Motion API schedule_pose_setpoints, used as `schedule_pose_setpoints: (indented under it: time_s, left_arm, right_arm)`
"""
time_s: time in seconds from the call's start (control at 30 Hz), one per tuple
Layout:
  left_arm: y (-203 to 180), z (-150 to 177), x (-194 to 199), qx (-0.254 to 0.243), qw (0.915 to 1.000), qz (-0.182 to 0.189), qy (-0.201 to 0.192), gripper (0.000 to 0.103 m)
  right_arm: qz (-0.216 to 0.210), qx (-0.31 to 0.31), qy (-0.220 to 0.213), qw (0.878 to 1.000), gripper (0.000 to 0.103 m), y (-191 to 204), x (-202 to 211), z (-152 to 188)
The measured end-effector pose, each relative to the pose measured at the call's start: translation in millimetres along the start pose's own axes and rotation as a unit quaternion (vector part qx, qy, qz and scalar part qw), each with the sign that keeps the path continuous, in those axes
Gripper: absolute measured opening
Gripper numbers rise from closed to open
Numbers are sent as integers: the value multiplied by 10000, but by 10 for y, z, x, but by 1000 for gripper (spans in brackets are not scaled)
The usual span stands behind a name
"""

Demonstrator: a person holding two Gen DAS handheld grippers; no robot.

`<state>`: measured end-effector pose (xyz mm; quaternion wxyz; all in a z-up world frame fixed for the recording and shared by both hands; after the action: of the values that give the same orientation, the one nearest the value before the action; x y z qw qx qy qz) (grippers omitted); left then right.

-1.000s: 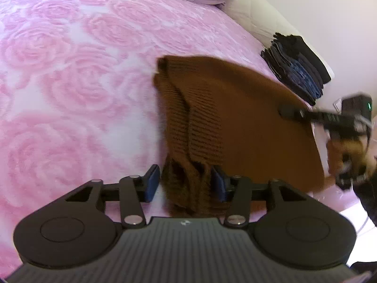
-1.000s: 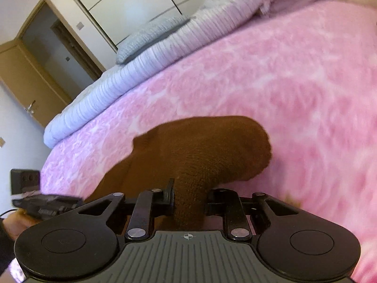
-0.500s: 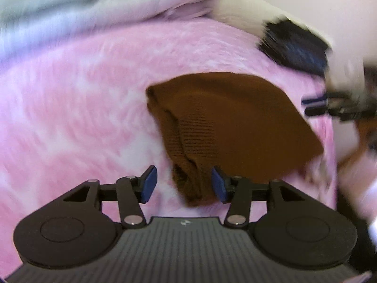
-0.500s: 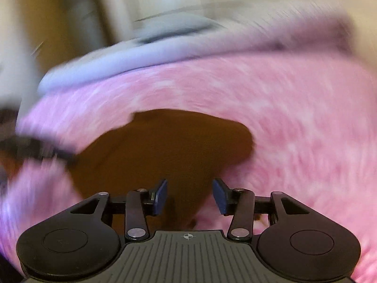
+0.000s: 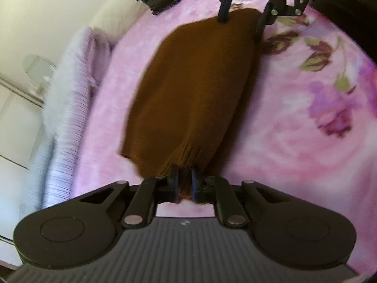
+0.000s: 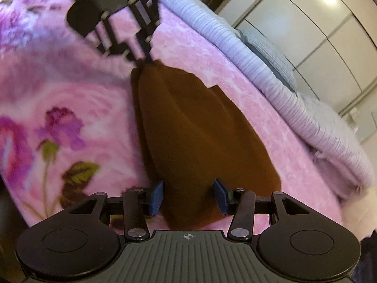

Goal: Fold clothes
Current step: 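Grasp the brown cardigan hem with the left gripper while the right gripper grasps its other end, then lift the cardigan with both grippers and fold it in half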

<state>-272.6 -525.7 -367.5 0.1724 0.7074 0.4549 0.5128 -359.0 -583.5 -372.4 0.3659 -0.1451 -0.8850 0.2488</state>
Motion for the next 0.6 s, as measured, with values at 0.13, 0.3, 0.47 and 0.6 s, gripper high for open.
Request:
schedule_pose_setpoints:
  time_s: [0.13, 0.3, 0.47, 0.6]
  left_arm:
    - [5, 101, -71, -460, 9986, -215, 133, 6]
    - [-234, 235, -185, -640, 9976, -56, 249, 5]
    - [-239, 280, -192, -532, 9982, -52, 285, 6]
    - [-220, 269, -256, -447, 9983, -57, 363, 7]
  right_arm:
    - [178, 13, 54, 9998, 47, 6, -69, 29]
    - [295, 211, 103, 9993, 47, 111, -4, 67]
    - [376, 998, 235, 9940, 48, 252, -33, 150]
    - [406, 1758, 359, 9829, 48, 361, -122, 200]
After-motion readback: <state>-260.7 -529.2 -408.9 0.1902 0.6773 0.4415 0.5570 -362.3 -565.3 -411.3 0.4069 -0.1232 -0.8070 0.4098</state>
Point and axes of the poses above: each gripper's, at about its wrist camera, not at the fingertips, and x roughly against the way its jaws point, y to its left, z to its underside, the point moved 10 cm from there along -x, roughly the way its jaws point, and after that the axes turned 7 degrees about -y, right-handed, at the moved point
